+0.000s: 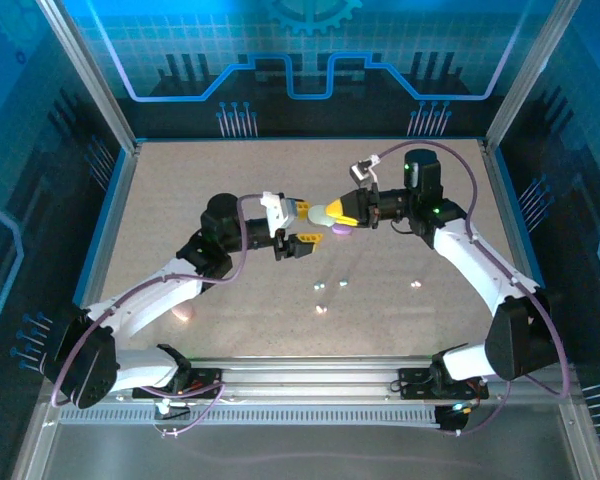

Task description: Insert the wireless bluetooth earbuds into the charging case

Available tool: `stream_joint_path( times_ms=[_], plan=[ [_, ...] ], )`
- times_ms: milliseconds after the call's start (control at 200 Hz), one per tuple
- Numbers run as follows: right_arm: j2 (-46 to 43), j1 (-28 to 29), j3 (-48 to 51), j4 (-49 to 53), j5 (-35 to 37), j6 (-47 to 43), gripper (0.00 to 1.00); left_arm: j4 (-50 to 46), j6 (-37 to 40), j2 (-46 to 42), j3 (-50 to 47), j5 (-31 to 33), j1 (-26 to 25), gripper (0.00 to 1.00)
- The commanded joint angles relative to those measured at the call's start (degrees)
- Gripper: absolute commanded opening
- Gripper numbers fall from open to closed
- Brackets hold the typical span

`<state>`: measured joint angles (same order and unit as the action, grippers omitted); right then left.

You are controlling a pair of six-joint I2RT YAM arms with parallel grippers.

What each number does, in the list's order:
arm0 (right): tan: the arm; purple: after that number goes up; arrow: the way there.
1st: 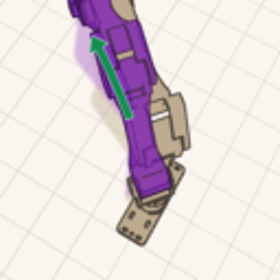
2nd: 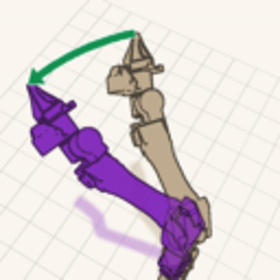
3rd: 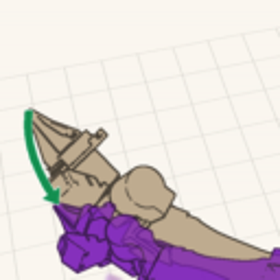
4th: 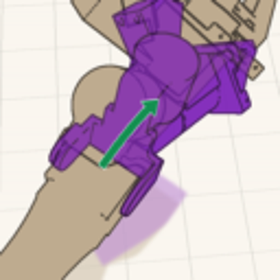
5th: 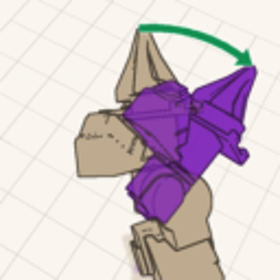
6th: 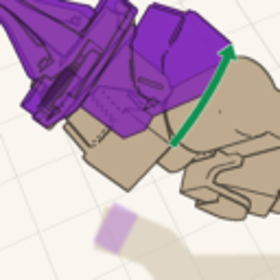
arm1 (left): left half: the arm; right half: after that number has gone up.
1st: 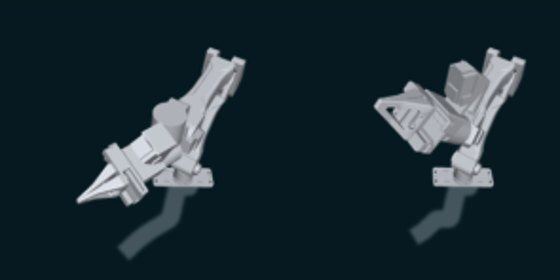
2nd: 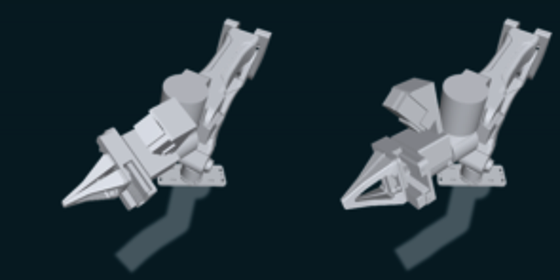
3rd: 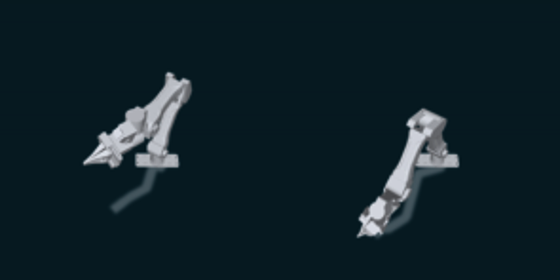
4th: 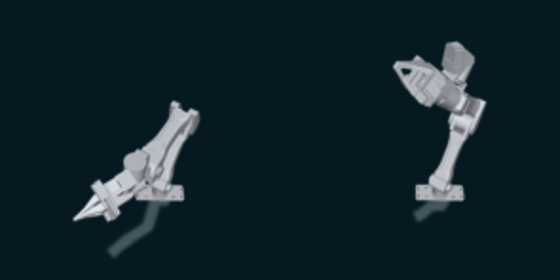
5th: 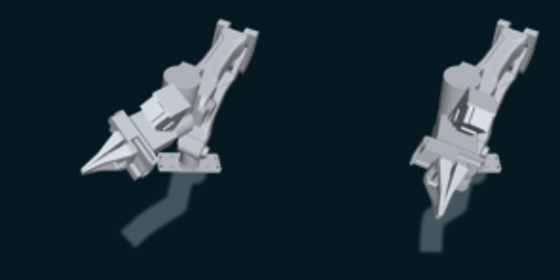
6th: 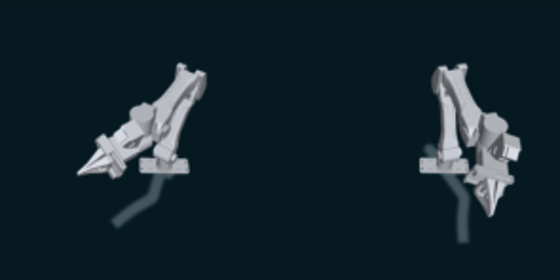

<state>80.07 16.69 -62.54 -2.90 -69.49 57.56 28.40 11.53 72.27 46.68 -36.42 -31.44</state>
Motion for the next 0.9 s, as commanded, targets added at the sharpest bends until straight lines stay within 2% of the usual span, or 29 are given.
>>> stream_joint_path(
  times_ms=[0,220,775,896],
  plan=[
    [-0.88,-0.53,1.21,-8.41,-1.68,6.34,0.13,8.04,-2.31,-0.09,-1.03,-2.51,0.23,0.56],
    [0.16,-0.08,2.06,-14.36,-1.26,10.67,0.14,9.51,-2.19,0.58,-0.55,-1.94,0.01,0.54],
    [1.80,1.49,2.34,-13.98,-0.71,9.96,0.15,10.32,-2.49,1.93,0.17,-1.62,-1.16,0.49],
    [1.75,1.50,2.42,-13.99,-0.68,9.92,0.15,9.59,-2.22,1.60,0.19,-1.40,-1.12,0.44]
  ],
)
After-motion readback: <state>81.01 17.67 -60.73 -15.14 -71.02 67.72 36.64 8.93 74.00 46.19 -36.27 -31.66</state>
